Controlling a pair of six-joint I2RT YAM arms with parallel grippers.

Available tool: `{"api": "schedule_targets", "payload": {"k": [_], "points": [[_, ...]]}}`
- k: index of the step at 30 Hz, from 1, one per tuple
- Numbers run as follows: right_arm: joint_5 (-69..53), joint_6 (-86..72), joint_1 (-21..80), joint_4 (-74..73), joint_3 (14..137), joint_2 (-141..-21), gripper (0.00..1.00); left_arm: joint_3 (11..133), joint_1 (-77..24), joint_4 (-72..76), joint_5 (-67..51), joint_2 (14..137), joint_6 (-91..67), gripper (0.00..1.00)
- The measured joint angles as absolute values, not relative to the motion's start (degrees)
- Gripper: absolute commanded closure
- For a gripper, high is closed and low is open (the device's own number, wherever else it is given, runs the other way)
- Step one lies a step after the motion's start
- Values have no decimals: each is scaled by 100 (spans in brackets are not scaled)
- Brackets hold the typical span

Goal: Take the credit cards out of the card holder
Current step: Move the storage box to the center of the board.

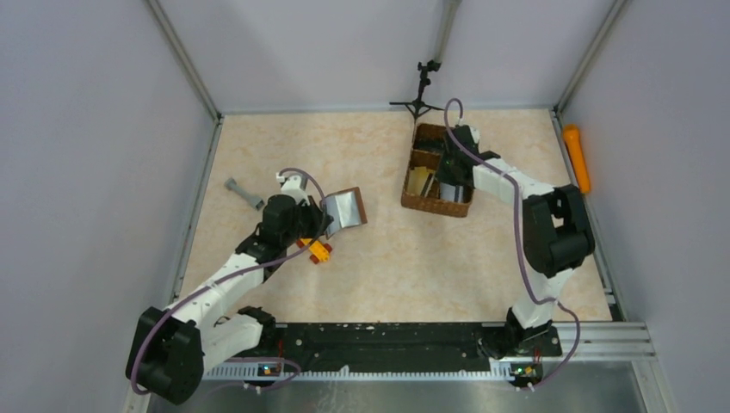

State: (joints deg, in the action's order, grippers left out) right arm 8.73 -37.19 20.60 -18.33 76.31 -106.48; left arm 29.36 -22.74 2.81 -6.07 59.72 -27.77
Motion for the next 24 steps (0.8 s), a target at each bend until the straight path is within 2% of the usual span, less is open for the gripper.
{"api": "schedule_targets", "payload": {"k": [7, 12, 18, 24], "points": [[381, -2781, 2143, -1815, 5728, -8879, 100, 2856, -2274, 252, -486, 5789, -2794, 100], [550, -2375, 2792, -1820, 4672, -7664, 100, 2853, -2274, 255, -563, 5798, -2794, 100], [794, -2058, 3664, -1472, 3889, -6720, 100, 2851, -2274, 250, -760, 5850, -2792, 100], [993, -1804, 3787, -1103, 3710, -6490, 100, 2851, -2272, -84, -985, 5612, -2799, 100]]}}
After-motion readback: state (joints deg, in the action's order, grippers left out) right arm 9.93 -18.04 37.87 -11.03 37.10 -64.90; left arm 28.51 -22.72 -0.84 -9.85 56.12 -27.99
